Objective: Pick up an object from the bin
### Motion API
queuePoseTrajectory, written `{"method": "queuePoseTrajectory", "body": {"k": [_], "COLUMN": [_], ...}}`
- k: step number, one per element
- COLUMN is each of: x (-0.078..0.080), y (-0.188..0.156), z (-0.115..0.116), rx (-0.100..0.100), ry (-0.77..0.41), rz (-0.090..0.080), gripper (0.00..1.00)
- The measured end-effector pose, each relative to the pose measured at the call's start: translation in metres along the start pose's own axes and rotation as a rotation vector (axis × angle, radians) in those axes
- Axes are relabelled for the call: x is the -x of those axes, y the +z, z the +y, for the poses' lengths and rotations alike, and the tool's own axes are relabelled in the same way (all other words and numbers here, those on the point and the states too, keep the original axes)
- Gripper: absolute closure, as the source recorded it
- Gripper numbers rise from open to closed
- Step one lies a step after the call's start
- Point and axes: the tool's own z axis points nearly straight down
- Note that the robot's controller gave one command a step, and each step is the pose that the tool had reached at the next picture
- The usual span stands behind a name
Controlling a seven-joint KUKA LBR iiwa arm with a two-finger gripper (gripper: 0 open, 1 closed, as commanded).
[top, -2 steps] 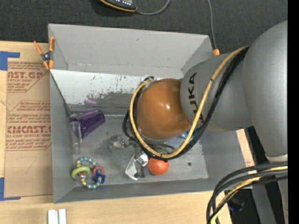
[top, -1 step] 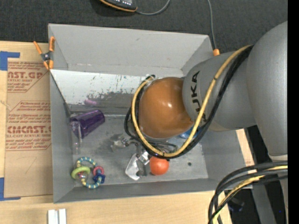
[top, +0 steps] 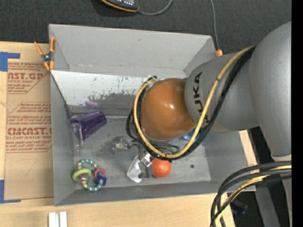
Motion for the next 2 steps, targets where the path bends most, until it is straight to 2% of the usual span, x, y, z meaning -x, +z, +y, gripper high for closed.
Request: {"method": "queuePoseTrajectory", "body": {"k": [1, 2], "x": [0.003, -0.032], "y": [0.011, 0.036], "z": [0.014, -0.025], "rx": [-0.001, 0.004], "ry": [-0.077, 0.023], "rz": [-0.004, 0.004], "gripper": [0.0, 0.0]}}
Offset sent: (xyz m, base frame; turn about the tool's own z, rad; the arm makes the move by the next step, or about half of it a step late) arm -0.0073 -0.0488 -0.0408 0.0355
